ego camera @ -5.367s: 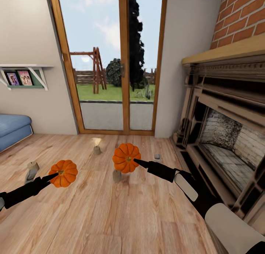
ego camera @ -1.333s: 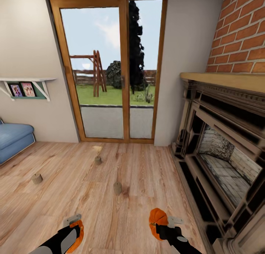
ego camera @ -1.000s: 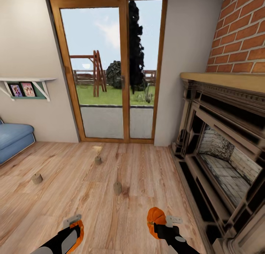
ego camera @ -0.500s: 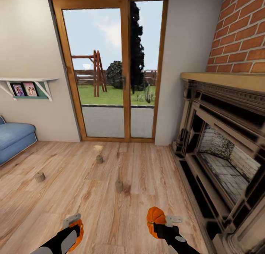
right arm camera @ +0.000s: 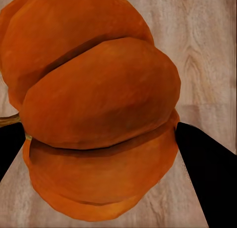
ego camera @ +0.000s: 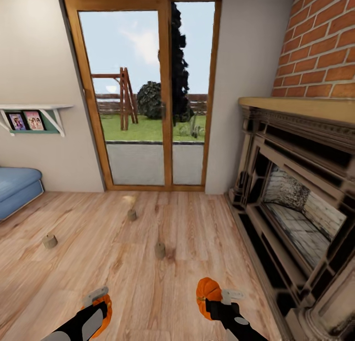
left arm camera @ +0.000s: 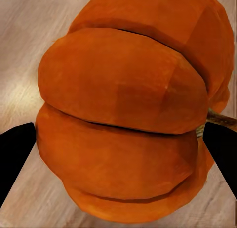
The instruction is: Place each of the two pumpkins and all three candles from the living room inside a cabinet in the living room (use any cabinet), then make sure every cabinet is closed, and position the cauldron so it is next to a table in the living room.
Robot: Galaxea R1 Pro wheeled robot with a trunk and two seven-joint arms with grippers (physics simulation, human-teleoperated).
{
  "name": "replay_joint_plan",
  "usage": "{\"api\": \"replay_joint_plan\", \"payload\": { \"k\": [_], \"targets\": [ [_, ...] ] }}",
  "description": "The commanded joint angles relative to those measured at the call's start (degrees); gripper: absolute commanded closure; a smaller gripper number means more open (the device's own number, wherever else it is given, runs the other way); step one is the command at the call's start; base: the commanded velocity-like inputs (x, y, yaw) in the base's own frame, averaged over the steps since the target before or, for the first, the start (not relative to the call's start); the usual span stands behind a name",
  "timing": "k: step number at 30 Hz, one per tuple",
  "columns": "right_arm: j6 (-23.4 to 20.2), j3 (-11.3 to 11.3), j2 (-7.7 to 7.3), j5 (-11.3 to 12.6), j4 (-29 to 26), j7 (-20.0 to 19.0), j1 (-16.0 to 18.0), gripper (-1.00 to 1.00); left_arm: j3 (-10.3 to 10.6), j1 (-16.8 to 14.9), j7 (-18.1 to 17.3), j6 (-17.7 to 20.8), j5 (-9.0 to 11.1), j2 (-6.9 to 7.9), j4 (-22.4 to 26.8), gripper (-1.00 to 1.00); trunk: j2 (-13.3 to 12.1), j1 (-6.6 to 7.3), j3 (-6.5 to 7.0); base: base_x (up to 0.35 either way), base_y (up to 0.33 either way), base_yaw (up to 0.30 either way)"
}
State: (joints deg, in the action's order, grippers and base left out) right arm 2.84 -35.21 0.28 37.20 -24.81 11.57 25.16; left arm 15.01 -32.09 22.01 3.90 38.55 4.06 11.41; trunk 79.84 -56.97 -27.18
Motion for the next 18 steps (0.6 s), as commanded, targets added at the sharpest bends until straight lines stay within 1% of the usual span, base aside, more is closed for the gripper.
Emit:
{"api": "replay_joint_plan", "payload": {
  "k": [1, 4, 6, 12, 16, 18],
  "targets": [
    [0.31, -0.47, -0.02, 0.6, 0.03, 0.32, 0.07, 1.0, 0.5, 0.01, 0.41, 0.4, 0.21, 0.06, 0.2, 1.0, 0.03, 0.0, -0.06, 0.0, 0.007, -0.267],
    [0.32, -0.48, -0.02, 0.59, 0.02, 0.31, 0.07, 1.0, 0.53, 0.01, 0.41, 0.4, 0.21, 0.01, 0.19, 1.0, 0.03, 0.0, -0.1, 0.0, 0.003, -0.255],
    [0.32, -0.48, -0.02, 0.59, 0.02, 0.34, 0.08, 1.0, 0.51, 0.01, 0.41, 0.4, 0.21, 0.04, 0.19, 1.0, 0.03, 0.0, -0.11, 0.0, 0.039, -0.117],
    [0.35, -0.48, -0.02, 0.61, 0.08, 0.29, 0.06, 1.0, 0.54, 0.01, 0.4, 0.4, 0.21, -0.01, 0.19, 1.0, 0.03, 0.0, -0.11, -0.001, 0.26, -0.007],
    [0.36, -0.48, -0.02, 0.63, 0.1, 0.29, 0.06, 1.0, 0.54, 0.01, 0.4, 0.4, 0.21, -0.01, 0.19, 1.0, 0.03, 0.0, -0.11, -0.053, 0.276, 0.0],
    [0.39, -0.48, -0.02, 0.62, 0.11, 0.29, 0.07, 1.0, 0.54, 0.01, 0.4, 0.4, 0.21, -0.02, 0.2, 1.0, 0.03, 0.0, -0.11, -0.045, 0.149, 0.0]
  ]
}}
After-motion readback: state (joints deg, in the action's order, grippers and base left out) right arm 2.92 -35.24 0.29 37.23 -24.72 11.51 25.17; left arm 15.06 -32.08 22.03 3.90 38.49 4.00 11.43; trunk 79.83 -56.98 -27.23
